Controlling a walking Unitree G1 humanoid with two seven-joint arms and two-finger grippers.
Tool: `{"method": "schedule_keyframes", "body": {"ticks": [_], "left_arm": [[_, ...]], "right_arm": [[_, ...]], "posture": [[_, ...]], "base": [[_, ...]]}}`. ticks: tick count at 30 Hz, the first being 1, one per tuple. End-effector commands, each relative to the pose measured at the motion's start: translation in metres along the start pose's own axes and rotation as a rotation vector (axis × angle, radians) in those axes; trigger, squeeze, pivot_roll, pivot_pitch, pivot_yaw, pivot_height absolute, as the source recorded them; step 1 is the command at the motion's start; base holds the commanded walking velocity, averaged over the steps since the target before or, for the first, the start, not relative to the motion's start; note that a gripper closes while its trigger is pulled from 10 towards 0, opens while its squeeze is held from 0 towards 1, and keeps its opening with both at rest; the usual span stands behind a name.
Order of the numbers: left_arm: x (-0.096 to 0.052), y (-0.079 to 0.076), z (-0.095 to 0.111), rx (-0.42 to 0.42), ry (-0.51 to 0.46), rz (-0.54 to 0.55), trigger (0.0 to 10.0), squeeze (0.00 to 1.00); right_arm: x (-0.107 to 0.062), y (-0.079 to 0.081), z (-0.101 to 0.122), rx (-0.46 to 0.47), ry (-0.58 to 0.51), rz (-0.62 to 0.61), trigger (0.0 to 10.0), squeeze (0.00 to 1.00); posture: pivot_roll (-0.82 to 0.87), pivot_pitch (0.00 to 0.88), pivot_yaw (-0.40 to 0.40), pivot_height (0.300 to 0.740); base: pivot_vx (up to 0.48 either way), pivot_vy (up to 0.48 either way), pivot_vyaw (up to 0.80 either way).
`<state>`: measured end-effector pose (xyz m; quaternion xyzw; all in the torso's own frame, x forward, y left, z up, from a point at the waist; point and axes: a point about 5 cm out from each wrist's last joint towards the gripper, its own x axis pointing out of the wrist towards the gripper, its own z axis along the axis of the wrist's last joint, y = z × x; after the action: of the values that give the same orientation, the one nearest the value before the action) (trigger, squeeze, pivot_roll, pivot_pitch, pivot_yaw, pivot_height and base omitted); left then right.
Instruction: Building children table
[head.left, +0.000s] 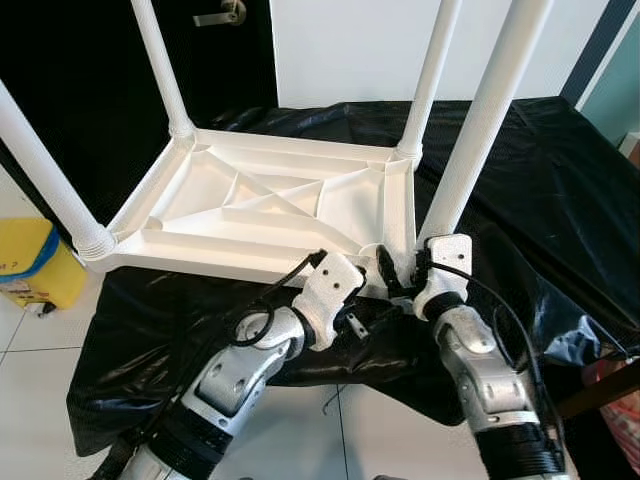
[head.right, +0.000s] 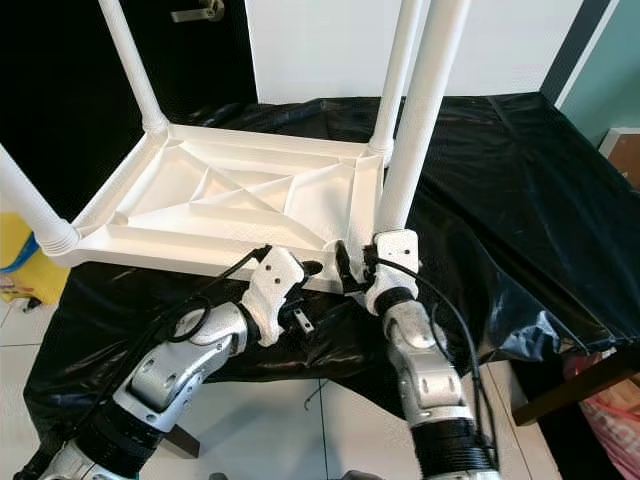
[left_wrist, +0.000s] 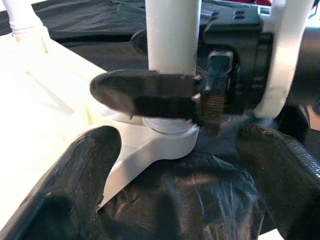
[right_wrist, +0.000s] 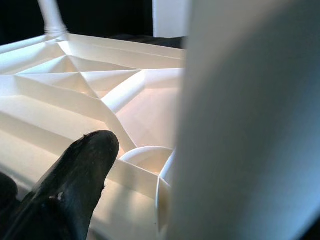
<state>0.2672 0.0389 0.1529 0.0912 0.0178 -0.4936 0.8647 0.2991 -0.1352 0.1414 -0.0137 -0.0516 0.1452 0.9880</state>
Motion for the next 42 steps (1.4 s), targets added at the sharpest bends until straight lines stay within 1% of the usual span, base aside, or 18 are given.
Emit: {"method": "schedule_keyframes", "body": {"ticks": [1, 2, 5, 6, 10, 12, 15, 16, 17, 18, 29, 30, 32, 33, 35, 36, 38, 42], "left_arm": [[-0.001, -0.005, 0.003, 0.008, -0.002, -0.087, 10.0, 0.0], [-0.001, -0.005, 0.003, 0.008, -0.002, -0.087, 10.0, 0.0], [-0.002, -0.005, 0.002, 0.009, 0.0, -0.09, 10.0, 0.0], [-0.002, -0.005, 0.002, 0.009, 0.0, -0.09, 10.0, 0.0], [-0.003, -0.004, 0.002, 0.012, 0.004, -0.096, 10.0, 0.0], [-0.005, -0.004, 0.001, 0.016, 0.014, -0.107, 10.0, 0.0], [-0.006, -0.004, 0.001, 0.019, 0.016, -0.112, 10.0, 0.0], [-0.006, -0.004, 0.001, 0.018, 0.016, -0.112, 10.0, 0.0], [-0.006, -0.004, 0.001, 0.018, 0.016, -0.112, 10.0, 0.0], [-0.006, -0.005, 0.001, 0.018, 0.016, -0.112, 10.0, 0.0], [-0.007, -0.007, 0.001, 0.01, 0.02, -0.116, 10.0, 0.0], [-0.007, -0.008, 0.0, 0.009, 0.02, -0.117, 10.0, 0.0], [-0.007, -0.008, 0.0, 0.009, 0.02, -0.118, 10.0, 0.0], [-0.007, -0.008, 0.0, 0.007, 0.018, -0.12, 10.0, 0.0], [-0.007, -0.008, 0.0, 0.007, 0.018, -0.119, 10.0, 0.0], [-0.006, -0.008, 0.0, 0.006, 0.017, -0.117, 10.0, 0.0], [-0.006, -0.009, -0.001, 0.004, 0.018, -0.116, 10.0, 0.0], [-0.005, -0.009, -0.001, 0.003, 0.018, -0.115, 10.0, 0.0]], "right_arm": [[-0.003, -0.003, -0.002, -0.002, 0.008, 0.06, 10.0, 0.0], [-0.003, -0.003, -0.002, -0.002, 0.008, 0.06, 10.0, 0.0], [-0.003, -0.011, -0.002, -0.026, 0.027, 0.159, 10.0, 0.0], [-0.003, -0.011, -0.002, -0.026, 0.027, 0.159, 10.0, 0.0], [-0.002, -0.012, -0.003, -0.049, 0.044, 0.243, 10.0, 0.0], [0.0, -0.013, -0.006, -0.075, 0.065, 0.32, 10.0, 0.0], [0.002, -0.014, -0.01, -0.096, 0.085, 0.36, 10.0, 0.0], [0.002, -0.014, -0.01, -0.096, 0.086, 0.364, 1.5, 0.0], [0.002, -0.014, -0.01, -0.096, 0.086, 0.364, 1.5, 0.0], [0.003, -0.015, -0.011, -0.1, 0.09, 0.357, 0.0, 0.0], [-0.001, -0.027, -0.026, -0.111, 0.149, 0.297, 0.0, 0.0], [-0.001, -0.028, -0.028, -0.113, 0.156, 0.273, 5.6, 0.0], [-0.001, -0.028, -0.029, -0.113, 0.16, 0.257, 5.6, 0.0], [0.0, -0.027, -0.029, -0.099, 0.16, 0.201, 10.0, 0.0], [0.0, -0.027, -0.03, -0.097, 0.162, 0.17, 10.0, 0.0], [0.0, -0.025, -0.031, -0.085, 0.166, 0.107, 10.0, 0.0], [-0.002, -0.022, -0.032, -0.057, 0.172, 0.036, 10.0, 0.0], [-0.004, -0.02, -0.034, -0.043, 0.179, -0.028, 10.0, 0.0]], "posture": [[-0.1, 0.04, -0.015, 0.74], [-0.1, 0.04, -0.015, 0.74], [-0.1, 0.036, -0.009, 0.74], [-0.1, 0.036, -0.009, 0.74], [-0.1, 0.035, 0.001, 0.74], [-0.1, 0.035, 0.007, 0.74], [-0.09, 0.034, 0.008, 0.74], [-0.09, 0.034, 0.008, 0.74], [-0.09, 0.034, 0.008, 0.74], [-0.09, 0.035, 0.007, 0.74], [-0.09, 0.046, 0.009, 0.74], [-0.09, 0.048, 0.011, 0.74], [-0.1, 0.049, 0.01, 0.74], [-0.1, 0.049, 0.01, 0.74], [-0.1, 0.05, 0.008, 0.74], [-0.1, 0.05, 0.008, 0.74], [-0.1, 0.052, 0.006, 0.74], [-0.11, 0.053, 0.005, 0.74]], "base": [[0.0, 0.0, 0.0], [0.0, 0.0, 0.0], [0.0, 0.0, 0.0], [0.0, 0.0, 0.0], [0.0, 0.0, 0.0], [0.0, 0.0, 0.0], [0.0, 0.0, 0.0], [0.0, 0.0, 0.0], [0.0, 0.0, 0.0], [0.0, 0.0, 0.0], [0.0, 0.0, 0.0], [0.0, 0.0, 0.0], [0.0, 0.0, 0.0], [0.0, 0.0, 0.0], [0.0, 0.0, 0.0], [0.0, 0.0, 0.0], [0.0, 0.0, 0.0], [0.0, 0.0, 0.0]]}}
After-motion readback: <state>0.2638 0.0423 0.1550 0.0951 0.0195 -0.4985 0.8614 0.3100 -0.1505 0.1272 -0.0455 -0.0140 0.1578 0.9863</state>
